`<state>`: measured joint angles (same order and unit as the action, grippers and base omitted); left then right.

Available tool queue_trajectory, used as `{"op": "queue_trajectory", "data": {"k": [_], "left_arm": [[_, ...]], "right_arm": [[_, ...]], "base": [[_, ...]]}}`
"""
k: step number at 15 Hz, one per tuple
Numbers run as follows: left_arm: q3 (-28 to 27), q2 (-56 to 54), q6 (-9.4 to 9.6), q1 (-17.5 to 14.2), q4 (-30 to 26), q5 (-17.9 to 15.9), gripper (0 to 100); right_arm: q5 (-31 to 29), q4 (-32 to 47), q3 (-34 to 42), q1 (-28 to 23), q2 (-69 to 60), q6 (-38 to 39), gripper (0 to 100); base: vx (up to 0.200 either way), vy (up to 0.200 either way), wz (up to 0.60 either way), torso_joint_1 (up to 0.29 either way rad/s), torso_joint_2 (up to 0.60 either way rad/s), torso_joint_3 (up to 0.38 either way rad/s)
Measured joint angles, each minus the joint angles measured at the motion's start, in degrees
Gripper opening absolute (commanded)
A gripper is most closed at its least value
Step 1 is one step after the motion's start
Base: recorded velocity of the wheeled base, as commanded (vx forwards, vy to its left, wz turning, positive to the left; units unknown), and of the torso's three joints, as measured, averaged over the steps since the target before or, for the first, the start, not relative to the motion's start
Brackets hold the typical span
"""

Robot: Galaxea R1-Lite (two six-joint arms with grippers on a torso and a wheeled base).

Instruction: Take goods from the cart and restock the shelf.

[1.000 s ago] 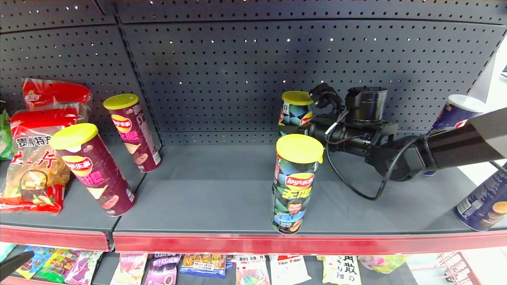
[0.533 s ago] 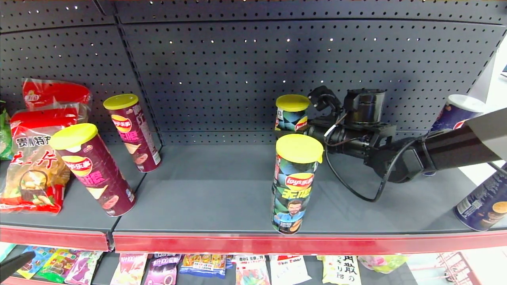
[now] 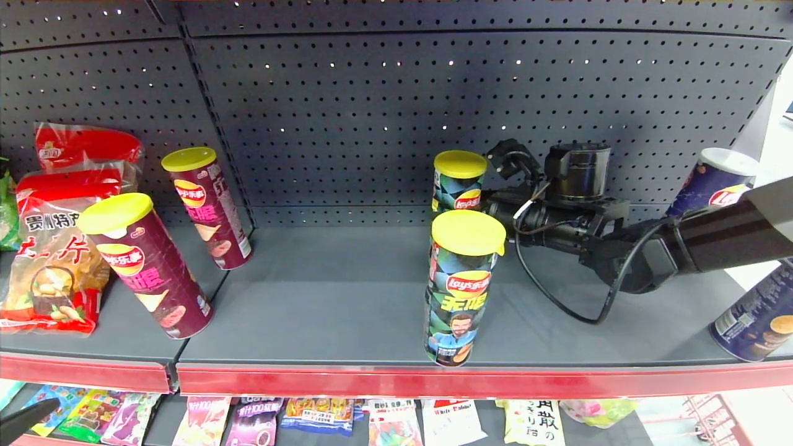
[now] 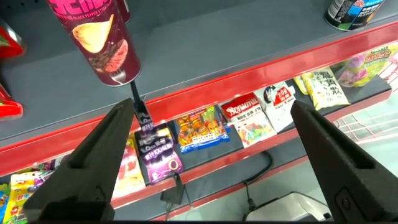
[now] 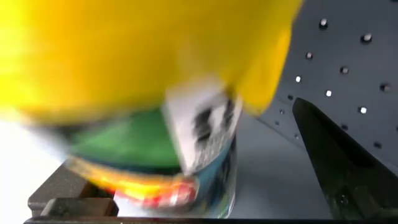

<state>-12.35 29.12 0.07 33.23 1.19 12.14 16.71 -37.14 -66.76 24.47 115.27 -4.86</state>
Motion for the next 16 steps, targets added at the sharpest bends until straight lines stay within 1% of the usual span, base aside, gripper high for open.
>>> {"op": "queue_trajectory", "data": {"k": [7,11,12,14,16], "left_arm": [[0.6,-0.4,0.02,0.1,0.0,-0.1,100],[0.4,-0.4,0.15,0.1,0.0,-0.2,100],[0.3,-0.3,0.37,0.1,0.0,-0.2,100],[0.1,0.0,1.38,0.1,0.0,-0.4,100],[-0.2,0.3,1.58,0.1,0.0,-1.1,100]], "right_arm": [[-0.1,0.0,6.4,-0.1,-5.6,0.0,100],[-0.2,0.0,11.5,-0.5,-9.9,0.0,100],[-0.5,0.0,12.4,-0.6,-10.7,0.0,100],[-1.2,0.0,14.6,-0.9,-12.4,0.4,100],[-1.3,0.0,16.8,-1.5,-14.0,0.9,100]], "base": [[0.0,0.0,0.0,0.0,0.0,0.0],[0.0,0.0,0.0,0.0,0.0,0.0],[0.0,0.0,0.0,0.0,0.0,0.0],[0.0,0.0,0.0,0.0,0.0,0.0],[0.0,0.0,0.0,0.0,0.0,0.0]]}}
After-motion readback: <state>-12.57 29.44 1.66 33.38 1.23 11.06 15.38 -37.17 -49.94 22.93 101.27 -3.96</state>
